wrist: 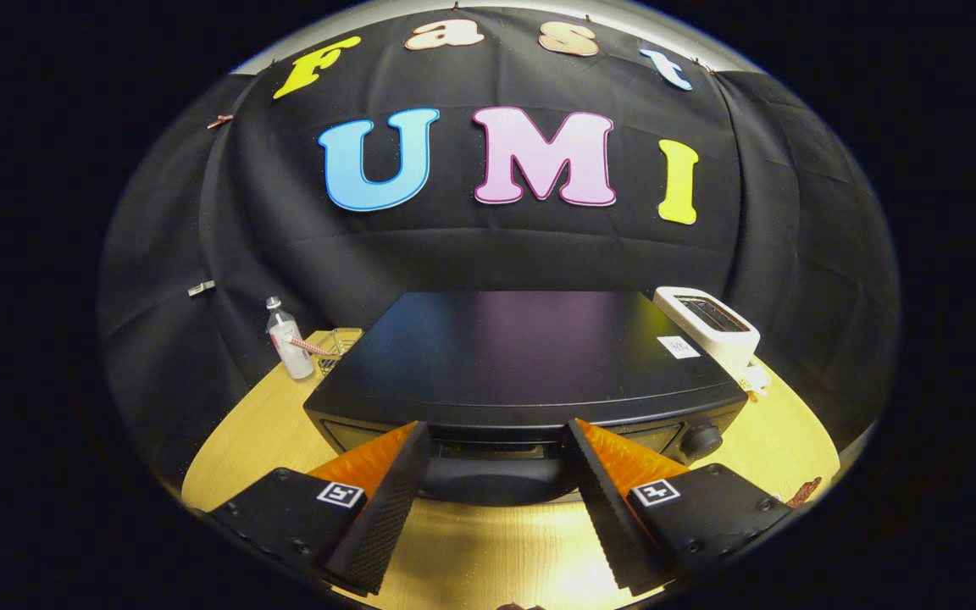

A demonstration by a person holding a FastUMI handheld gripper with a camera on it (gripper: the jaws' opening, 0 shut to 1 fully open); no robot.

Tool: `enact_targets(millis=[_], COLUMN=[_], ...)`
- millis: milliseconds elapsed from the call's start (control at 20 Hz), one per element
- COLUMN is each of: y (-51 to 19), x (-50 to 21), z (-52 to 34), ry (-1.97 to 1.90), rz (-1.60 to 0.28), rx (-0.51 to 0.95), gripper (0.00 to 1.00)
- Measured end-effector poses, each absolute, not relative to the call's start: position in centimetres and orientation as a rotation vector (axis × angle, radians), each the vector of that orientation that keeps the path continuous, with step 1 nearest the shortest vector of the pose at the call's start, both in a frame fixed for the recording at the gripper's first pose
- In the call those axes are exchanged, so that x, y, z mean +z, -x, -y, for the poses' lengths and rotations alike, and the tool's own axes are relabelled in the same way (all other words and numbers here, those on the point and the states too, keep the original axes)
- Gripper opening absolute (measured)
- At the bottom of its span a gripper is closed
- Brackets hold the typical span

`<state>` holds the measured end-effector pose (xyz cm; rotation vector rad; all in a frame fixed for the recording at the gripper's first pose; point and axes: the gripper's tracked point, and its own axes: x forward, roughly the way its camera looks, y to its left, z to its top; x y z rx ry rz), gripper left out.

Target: Open the toaster oven, put the food inside, and close the toaster oven door.

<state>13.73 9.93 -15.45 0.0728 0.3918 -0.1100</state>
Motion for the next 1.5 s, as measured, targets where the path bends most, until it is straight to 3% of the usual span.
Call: enact_targets(millis=[950,1500], y=[-4.9,-0.2], x=[-20.2,-29.7], z=[-11.2,-12.0], ry=[-0.048,-0.058], rz=[-0.386,-0.618], rx=[-0.121,-0.111], gripper=[0.98,0.98])
